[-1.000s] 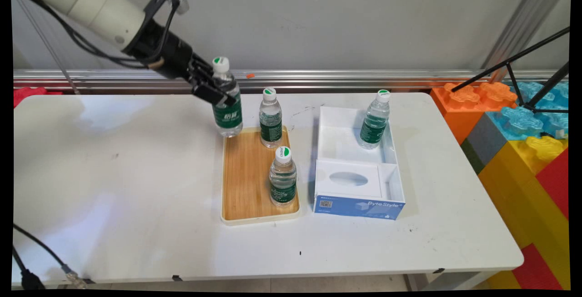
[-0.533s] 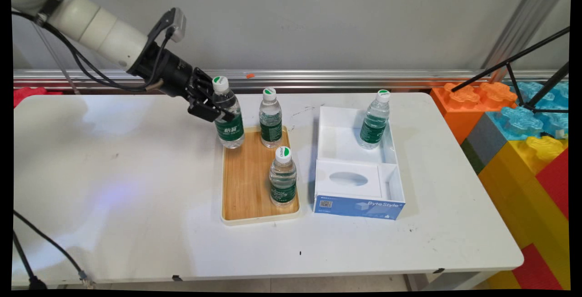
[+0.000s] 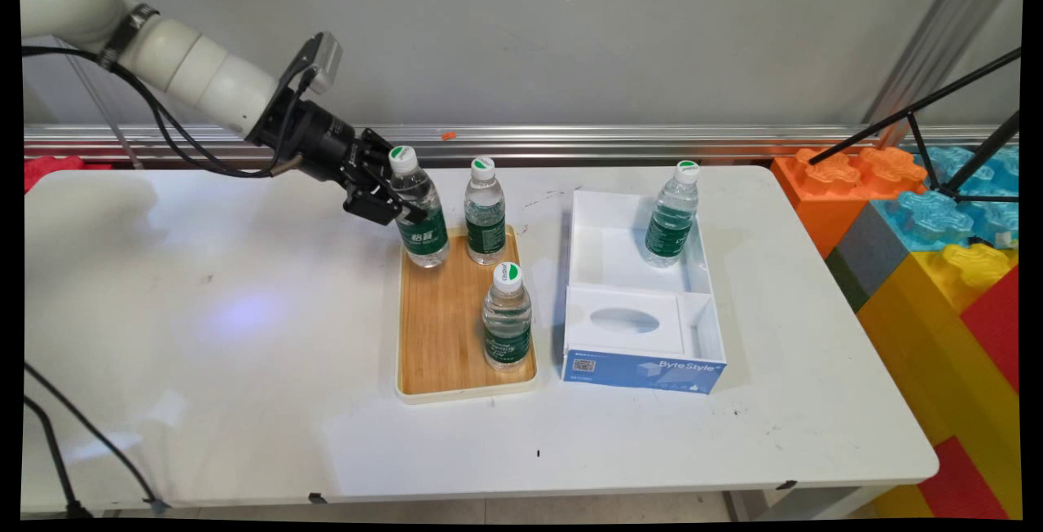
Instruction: Place the picked object on the tray
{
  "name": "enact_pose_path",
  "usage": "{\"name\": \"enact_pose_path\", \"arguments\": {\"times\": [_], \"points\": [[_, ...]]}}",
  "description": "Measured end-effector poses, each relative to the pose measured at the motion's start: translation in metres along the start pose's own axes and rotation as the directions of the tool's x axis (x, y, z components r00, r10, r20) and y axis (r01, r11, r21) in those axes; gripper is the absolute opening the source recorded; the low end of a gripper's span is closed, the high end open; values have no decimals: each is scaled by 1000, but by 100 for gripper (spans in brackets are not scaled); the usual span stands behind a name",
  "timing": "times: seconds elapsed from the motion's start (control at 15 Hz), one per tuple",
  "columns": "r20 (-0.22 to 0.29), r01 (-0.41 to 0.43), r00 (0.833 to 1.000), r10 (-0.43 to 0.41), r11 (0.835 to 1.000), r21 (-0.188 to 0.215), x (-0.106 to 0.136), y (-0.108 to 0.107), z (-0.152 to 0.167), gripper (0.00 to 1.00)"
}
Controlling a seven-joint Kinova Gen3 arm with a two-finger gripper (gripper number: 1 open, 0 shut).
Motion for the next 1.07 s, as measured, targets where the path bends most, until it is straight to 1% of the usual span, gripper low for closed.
{"name": "enact_pose_path", "arguments": {"times": [0.47, 1.07], "points": [[-2, -66, 998, 66, 996, -60, -18, -18, 18, 0], [18, -130, 991, 132, 987, -91, -31, -30, 36, 0]]}}
